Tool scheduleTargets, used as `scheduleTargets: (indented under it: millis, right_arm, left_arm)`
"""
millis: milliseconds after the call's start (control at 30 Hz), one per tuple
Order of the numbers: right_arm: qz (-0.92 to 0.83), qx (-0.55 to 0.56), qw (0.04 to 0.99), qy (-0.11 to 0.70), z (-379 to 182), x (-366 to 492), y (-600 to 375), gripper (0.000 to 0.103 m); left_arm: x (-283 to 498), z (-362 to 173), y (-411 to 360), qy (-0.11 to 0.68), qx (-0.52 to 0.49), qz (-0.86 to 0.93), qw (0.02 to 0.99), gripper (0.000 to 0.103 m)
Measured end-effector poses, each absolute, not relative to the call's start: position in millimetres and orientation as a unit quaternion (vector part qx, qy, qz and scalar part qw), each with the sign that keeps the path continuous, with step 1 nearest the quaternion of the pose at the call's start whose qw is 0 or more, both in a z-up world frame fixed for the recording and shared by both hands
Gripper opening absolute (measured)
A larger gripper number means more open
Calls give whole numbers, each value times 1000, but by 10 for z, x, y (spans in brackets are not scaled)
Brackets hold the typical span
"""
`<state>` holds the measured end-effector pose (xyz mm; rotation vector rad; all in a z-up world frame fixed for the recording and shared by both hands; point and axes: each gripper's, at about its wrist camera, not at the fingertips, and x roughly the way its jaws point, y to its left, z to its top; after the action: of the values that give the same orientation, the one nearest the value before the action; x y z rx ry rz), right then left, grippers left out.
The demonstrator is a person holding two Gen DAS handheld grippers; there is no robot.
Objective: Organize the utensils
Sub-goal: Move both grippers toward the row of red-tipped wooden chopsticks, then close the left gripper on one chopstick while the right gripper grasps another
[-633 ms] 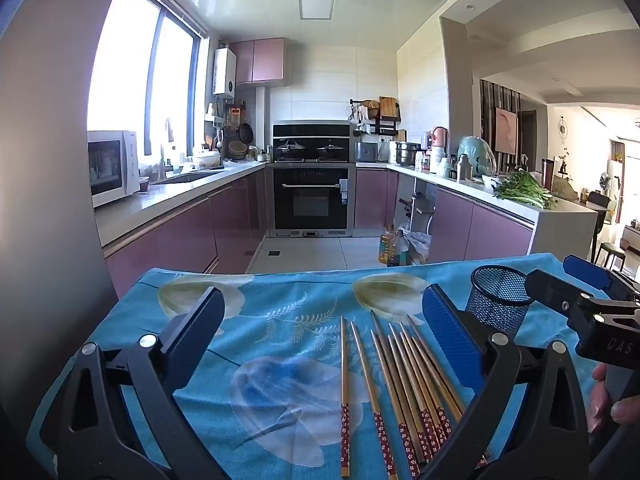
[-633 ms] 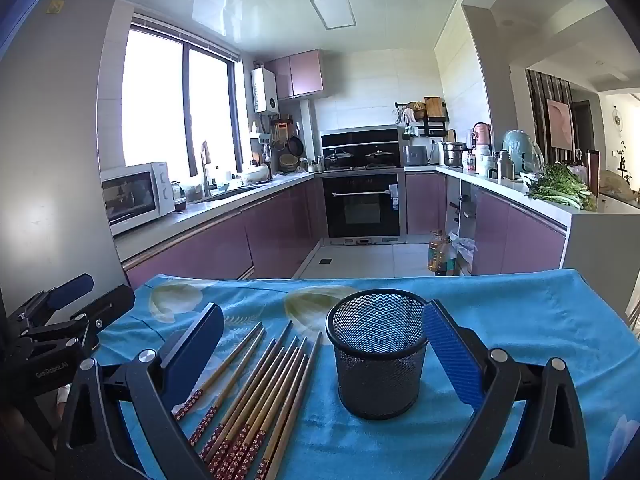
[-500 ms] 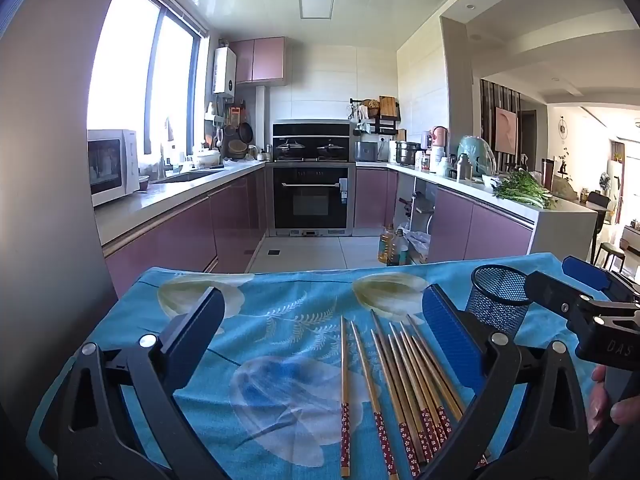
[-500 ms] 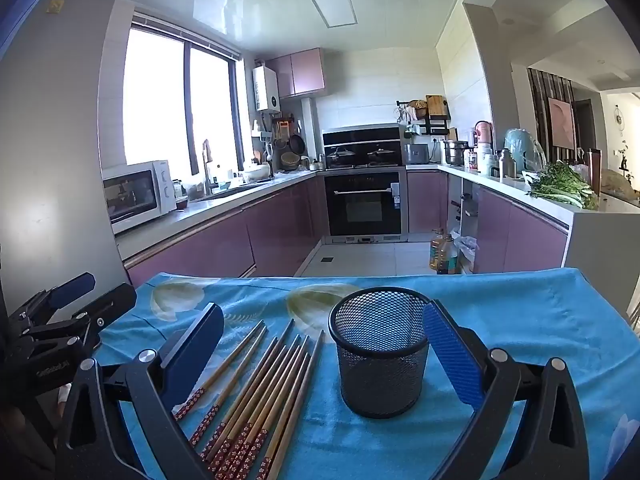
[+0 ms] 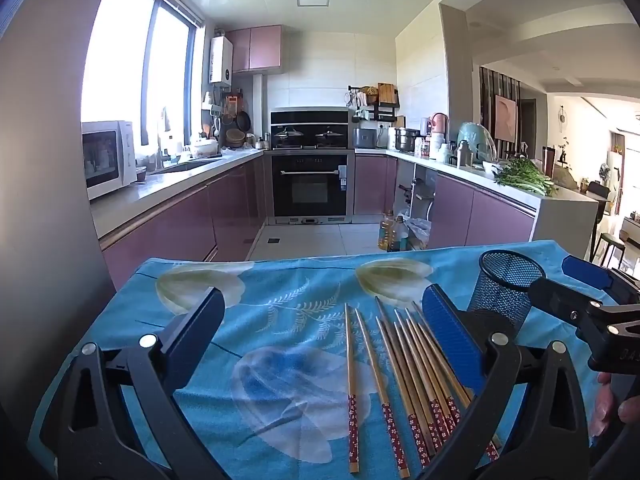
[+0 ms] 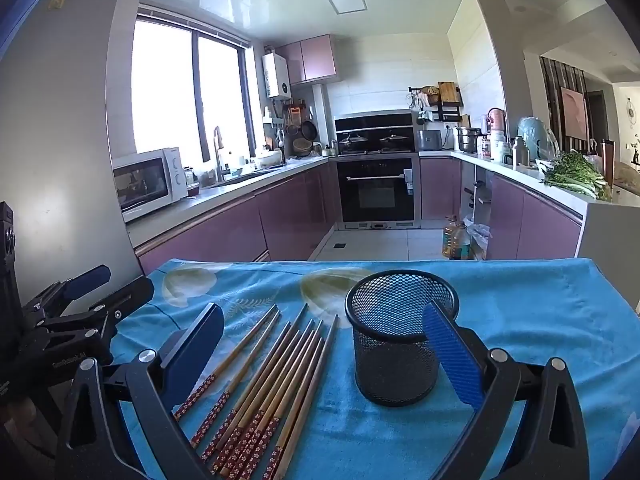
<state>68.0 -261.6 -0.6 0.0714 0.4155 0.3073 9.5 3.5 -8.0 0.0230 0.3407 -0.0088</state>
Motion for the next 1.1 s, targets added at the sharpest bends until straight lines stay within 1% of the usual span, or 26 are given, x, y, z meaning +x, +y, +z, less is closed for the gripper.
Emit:
scheduleTargets:
  millis: [200,267,367,400,467,533,567,633,733,900,933,1000,1033,1100]
  right_arm:
    - [165,27,957,236,-108,733,-2471,96]
    - [169,20,953,249,-156,750,-2417,93]
    - [180,12,944,276,-245,817,-2359,84]
    - [180,8,941,286,-278,841,-2335,80]
    - [184,4,934,306,-316,913,-2341,75]
    - [184,1,928,322,-386,956,-2301,67]
    - [184,0,926,329,-423,971,-2285,65]
    - [182,-1,922,341,-489,1003,-2244,59]
    - [181,-1,916,358,-583,1081,-2251,53]
    - [177,3,902,395,-735,1216,-2237,42]
    - [177,4,899,400,-762,1241,-2233,39]
    - [176,3,896,409,-807,1273,-2232,37]
    - [175,3,894,413,-828,1287,-2229,35]
    - [173,4,890,422,-847,1343,-2236,32]
  left_arm:
    - [230,-198,32,191,27,-6,981,98]
    - [308,-266,22,210,34,-8,977,98]
    - [440,-381,30,245,33,-23,969,96]
    - [479,-422,30,256,36,-21,966,93]
    - [545,-498,22,274,43,-24,961,90]
    - [614,-568,20,290,44,-27,956,86]
    - [646,-606,15,296,45,-29,954,86]
    - [708,-669,8,311,47,-31,949,81]
    - [787,-748,-16,331,45,-40,942,75]
    - [955,-885,-38,364,42,-50,929,69]
    - [982,-907,-42,371,42,-51,926,66]
    - [1065,-966,-65,385,39,-57,920,62]
    - [1108,-995,-74,392,38,-61,917,58]
    - [1169,-1043,-108,400,37,-65,914,56]
